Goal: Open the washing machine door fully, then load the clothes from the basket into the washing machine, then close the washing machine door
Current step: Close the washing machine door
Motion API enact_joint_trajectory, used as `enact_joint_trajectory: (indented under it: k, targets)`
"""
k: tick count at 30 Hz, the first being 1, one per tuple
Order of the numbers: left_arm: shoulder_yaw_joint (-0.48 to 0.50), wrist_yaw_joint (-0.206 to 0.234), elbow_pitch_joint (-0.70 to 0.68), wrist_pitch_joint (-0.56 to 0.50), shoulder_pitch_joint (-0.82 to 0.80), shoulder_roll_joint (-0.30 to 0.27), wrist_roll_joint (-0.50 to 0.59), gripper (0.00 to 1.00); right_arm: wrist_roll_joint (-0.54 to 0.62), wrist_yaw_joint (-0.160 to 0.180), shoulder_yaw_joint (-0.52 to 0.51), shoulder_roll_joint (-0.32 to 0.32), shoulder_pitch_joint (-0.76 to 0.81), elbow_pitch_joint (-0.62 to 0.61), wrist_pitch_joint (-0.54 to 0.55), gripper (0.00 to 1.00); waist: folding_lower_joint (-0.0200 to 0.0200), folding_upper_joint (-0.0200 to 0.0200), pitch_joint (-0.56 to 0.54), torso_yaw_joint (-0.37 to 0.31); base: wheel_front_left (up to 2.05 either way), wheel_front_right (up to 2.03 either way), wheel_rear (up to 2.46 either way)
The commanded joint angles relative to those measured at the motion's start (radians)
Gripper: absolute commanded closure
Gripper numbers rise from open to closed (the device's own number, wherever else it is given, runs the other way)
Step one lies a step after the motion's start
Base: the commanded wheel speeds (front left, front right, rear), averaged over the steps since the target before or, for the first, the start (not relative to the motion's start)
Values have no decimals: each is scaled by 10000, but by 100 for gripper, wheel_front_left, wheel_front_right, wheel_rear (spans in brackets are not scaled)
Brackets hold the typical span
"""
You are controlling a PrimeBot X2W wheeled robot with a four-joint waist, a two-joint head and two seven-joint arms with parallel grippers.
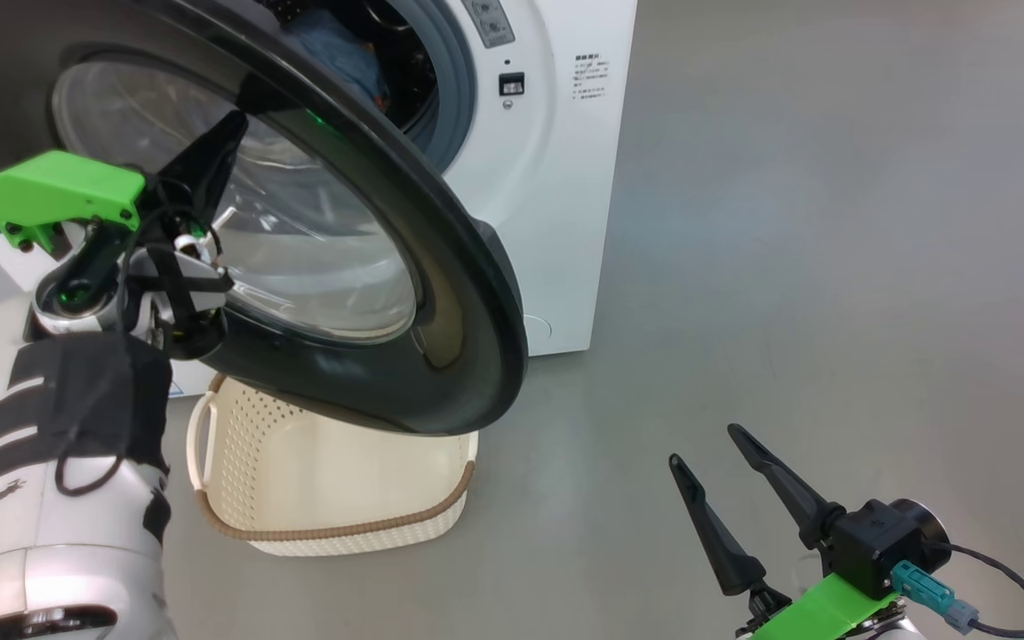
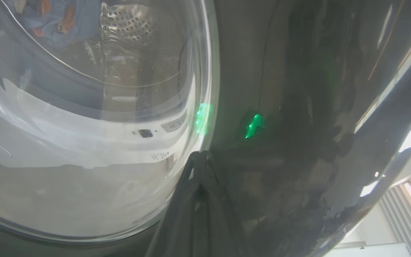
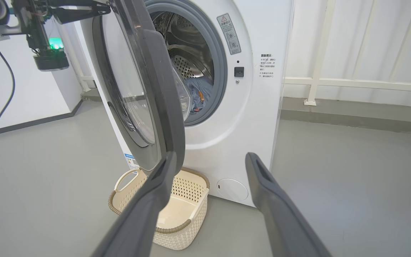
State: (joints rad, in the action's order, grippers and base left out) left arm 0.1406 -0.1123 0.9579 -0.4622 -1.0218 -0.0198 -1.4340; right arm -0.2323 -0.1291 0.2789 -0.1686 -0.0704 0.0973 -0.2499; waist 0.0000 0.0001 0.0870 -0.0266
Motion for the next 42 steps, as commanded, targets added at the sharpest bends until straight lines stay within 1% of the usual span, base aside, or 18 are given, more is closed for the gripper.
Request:
enact_joint_trajectory:
  k: [1,4,7,11,16,17,19,20,21,25,29,36,39,42]
  targets:
    - [100,-135,-166,90,-439,-325,-27,100,-71,-16,227,-65,-147,-204,-119,0,0,-1,-52,30,0,0,0]
    - [59,-159,-82,222,-434,-344,41,100,-60,-16,208,-71,-109,-192,-119,0,0,-1,-96,93,0,0,0]
    - [-181,-176,-77,283,-364,-435,290,100,-43,-16,145,-58,-83,-199,-119,0,0,-1,-139,199,0,0,0]
    - [-603,-180,-354,269,-91,-569,676,100,-9,-16,12,-20,0,-245,-119,0,0,-1,-186,377,0,0,0]
    - [-1153,-182,-844,682,389,-817,1373,100,39,-16,-178,38,109,-312,-119,0,0,-1,-214,603,0,0,0]
    - [-1281,-182,-1052,844,533,-882,1555,95,50,-16,-220,50,125,-325,-119,0,0,-1,-222,644,0,0,0]
    - [-1598,-182,-1546,1260,893,-1027,2008,62,71,-16,-311,63,153,-351,-119,0,0,-1,-236,719,0,0,0]
    - [-1774,-182,-1828,1533,1112,-1120,2281,43,81,-16,-357,63,165,-367,-119,0,0,-1,-239,751,0,0,0]
    - [-2228,-183,-2349,2138,1603,-1356,3005,1,101,-16,-453,56,182,-401,-119,0,0,-1,-243,803,0,0,0]
    - [-3391,-131,-3162,3351,2714,-1954,4926,0,142,-16,-673,45,240,-448,-119,0,0,-1,-283,883,0,0,0]
    - [-4086,346,-3684,4453,3642,-2199,6303,0,183,-16,-903,8,316,-493,-119,0,0,-1,-293,977,0,0,0]
    - [-4915,1122,-4230,6290,4998,-2304,7978,0,265,-16,-1315,35,489,-578,-119,0,0,-1,-301,1064,0,0,0]
    - [-5285,1351,-4258,6731,5581,-2237,8490,0,307,-16,-1494,44,609,-587,-119,0,0,-1,-349,1068,0,0,0]
    - [-5532,1469,-4272,7047,6181,-2161,8896,0,355,-16,-1651,46,717,-581,-119,0,0,-1,-430,1052,0,0,0]
